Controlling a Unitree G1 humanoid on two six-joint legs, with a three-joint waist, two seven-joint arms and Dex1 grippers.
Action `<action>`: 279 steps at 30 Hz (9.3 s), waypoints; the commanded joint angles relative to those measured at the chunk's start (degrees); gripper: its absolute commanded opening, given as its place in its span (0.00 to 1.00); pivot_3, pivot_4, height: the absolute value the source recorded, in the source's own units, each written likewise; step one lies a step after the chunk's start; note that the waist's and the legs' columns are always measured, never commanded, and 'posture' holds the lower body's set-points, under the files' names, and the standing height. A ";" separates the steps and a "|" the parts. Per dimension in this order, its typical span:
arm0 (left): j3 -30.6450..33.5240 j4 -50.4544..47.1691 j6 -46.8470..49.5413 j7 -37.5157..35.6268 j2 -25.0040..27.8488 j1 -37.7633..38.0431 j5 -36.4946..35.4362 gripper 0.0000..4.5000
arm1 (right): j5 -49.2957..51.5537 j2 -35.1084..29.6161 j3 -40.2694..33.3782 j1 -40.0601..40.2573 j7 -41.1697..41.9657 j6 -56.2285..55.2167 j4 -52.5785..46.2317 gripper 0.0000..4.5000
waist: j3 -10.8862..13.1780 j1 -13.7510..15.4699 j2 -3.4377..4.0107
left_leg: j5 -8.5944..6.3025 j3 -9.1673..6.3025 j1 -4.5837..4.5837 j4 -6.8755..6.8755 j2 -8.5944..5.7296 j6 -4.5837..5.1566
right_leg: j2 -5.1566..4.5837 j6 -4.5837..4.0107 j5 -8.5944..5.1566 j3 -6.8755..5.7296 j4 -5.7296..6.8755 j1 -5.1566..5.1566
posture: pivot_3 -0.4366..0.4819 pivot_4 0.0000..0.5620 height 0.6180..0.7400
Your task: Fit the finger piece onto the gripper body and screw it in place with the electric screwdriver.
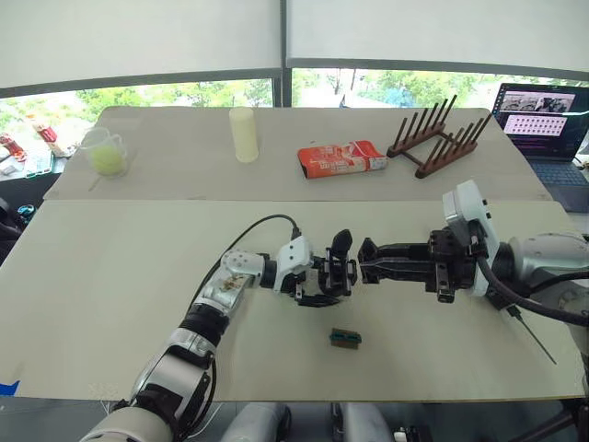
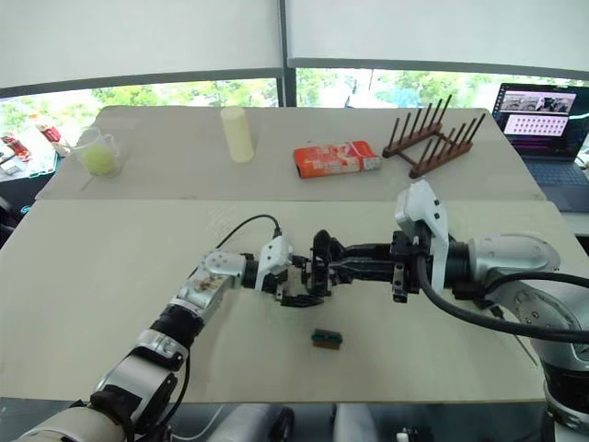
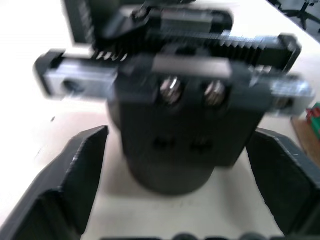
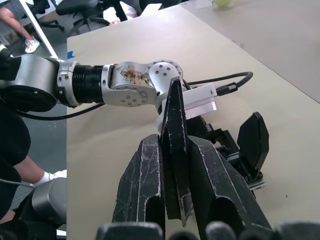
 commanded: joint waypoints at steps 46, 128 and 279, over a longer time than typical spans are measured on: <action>0.94 1.81 -4.03 0.36 0.22 -1.29 1.50 0.51 | -21.96 14.66 18.28 -2.41 16.30 -25.18 29.37 0.07 | -0.12 -0.45 0.03 | 0.00 -0.03 0.12 0.07 -0.02 0.00 | 0.02 0.00 0.00 -0.29 0.01 0.14 | 0.48 0.27 1.00; 3.11 2.64 -3.34 3.06 -0.25 -1.26 1.10 0.51 | -29.62 7.91 29.99 -4.59 19.04 -18.91 37.51 0.07 | -1.85 0.15 -0.20 | -0.21 -0.18 1.23 -0.37 0.06 0.09 | 0.08 0.08 -0.06 -0.07 -0.29 1.21 | 0.48 0.27 1.00; 11.62 -55.43 35.27 -9.09 35.10 17.12 -29.93 1.00 | 1.07 25.02 -25.77 6.31 -13.08 6.21 -14.93 0.43 | 0.21 -0.57 0.67 | 0.09 -0.20 0.06 -0.30 0.09 -0.42 | 0.18 -0.26 0.06 0.04 0.05 -0.12 | 0.48 0.27 1.00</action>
